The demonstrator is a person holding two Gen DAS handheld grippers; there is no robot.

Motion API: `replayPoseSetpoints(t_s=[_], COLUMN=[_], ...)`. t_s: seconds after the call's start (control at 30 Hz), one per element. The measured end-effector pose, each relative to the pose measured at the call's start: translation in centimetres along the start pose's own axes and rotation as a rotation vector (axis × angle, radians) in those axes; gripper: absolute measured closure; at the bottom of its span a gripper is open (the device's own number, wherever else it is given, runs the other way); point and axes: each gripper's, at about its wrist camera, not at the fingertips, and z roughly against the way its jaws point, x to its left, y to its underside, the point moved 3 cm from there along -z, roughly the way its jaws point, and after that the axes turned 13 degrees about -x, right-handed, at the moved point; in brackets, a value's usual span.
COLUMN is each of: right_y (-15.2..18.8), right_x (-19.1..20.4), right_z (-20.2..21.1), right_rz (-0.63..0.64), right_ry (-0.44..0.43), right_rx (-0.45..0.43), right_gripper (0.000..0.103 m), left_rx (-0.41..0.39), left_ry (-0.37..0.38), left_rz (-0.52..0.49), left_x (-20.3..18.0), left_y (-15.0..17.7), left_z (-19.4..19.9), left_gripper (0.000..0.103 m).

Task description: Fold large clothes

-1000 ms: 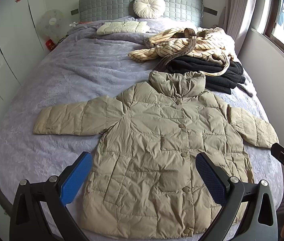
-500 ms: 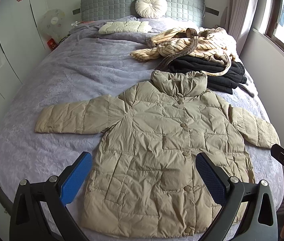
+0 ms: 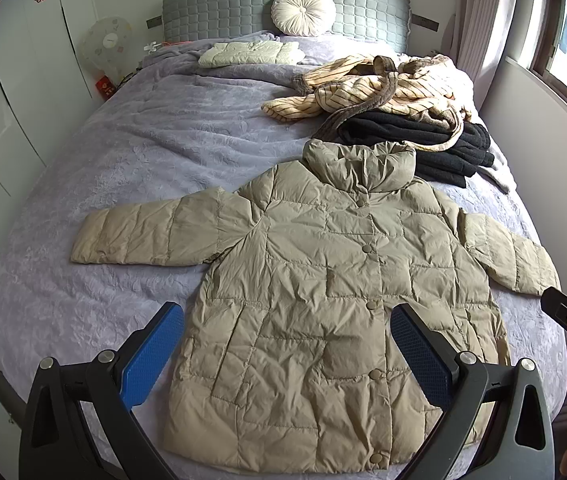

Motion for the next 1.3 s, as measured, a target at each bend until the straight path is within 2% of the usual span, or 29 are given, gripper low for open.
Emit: replayPoseSetpoints(t_s=[0.73,1.3], right_y=[0.4,0.1], right_x=[0.6,0.6], right_z=[-0.3,-0.7], right_rz=[-0.008,-0.011], right_ry=[-0.002,-0.004], right_rx=[0.016,0.021], right_gripper=[0.000,0.000], left_rx=[0.021,0.045], left_ry=[-0.006,-0.018], left_rz=[0.011,0.019], left_x=[1.8,1.4], left_y=[1.1,0.7], left_z=[-0.2,-0.8], left_gripper=[0.000,0.000])
